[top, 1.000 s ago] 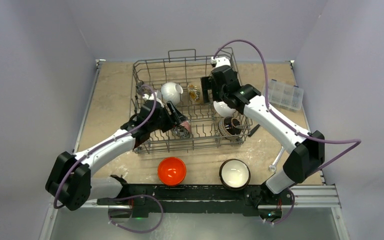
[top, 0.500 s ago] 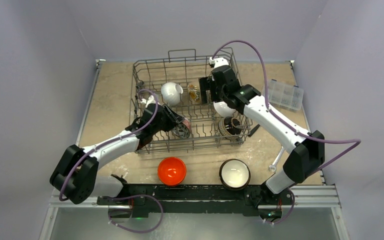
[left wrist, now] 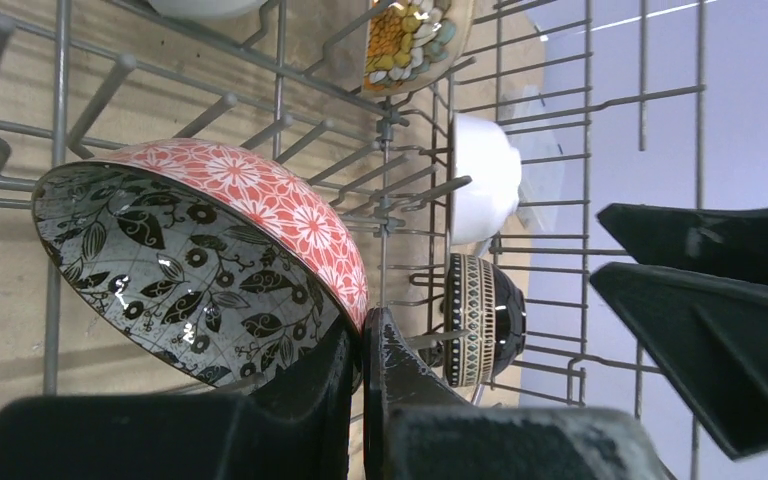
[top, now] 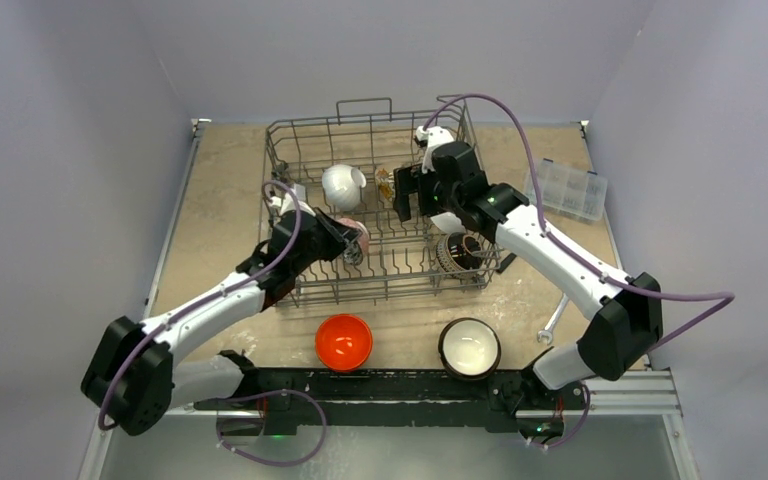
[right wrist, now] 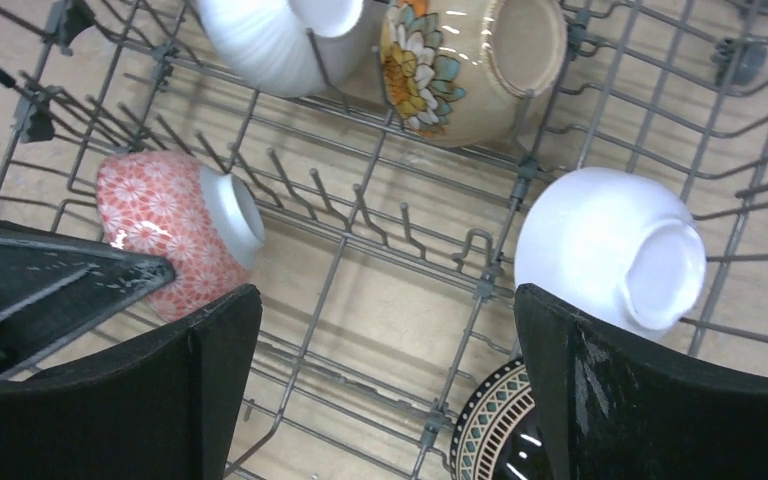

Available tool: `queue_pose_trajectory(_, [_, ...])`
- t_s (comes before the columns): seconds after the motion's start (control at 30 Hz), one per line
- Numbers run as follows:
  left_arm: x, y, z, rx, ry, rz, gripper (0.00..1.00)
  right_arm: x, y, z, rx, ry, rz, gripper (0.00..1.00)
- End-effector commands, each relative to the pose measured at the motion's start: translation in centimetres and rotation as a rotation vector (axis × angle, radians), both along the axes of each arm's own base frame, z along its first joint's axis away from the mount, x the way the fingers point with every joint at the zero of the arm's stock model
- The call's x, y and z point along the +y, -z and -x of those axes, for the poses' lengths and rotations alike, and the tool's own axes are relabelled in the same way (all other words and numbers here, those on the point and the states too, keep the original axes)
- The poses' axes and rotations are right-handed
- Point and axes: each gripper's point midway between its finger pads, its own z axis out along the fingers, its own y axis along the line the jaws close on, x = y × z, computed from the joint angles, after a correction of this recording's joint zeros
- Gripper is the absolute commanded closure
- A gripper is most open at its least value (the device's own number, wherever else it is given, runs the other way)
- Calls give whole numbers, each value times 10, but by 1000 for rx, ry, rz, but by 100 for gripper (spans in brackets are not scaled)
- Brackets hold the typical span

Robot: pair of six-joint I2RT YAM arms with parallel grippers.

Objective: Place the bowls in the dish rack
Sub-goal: Pick up the bowl from the dish rack, then adjust the dish rack at the center of the board.

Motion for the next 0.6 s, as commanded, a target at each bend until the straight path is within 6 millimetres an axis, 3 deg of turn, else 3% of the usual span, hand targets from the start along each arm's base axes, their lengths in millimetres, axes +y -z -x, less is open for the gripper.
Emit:
queue_pose_trajectory(0.0, [12,-63,-3,-163,-13,-5,100,15,-26,3,-82,-101,-75,2])
queue_pose_trajectory(0.33, [33,-121,11,-281,26,-76,100,47,-37,14,-86,-278,-168,2])
queue_pose_trajectory(0.57, [52,-146,5,-327,93,-131,100,61,-23,5,-86,-358,-129,2])
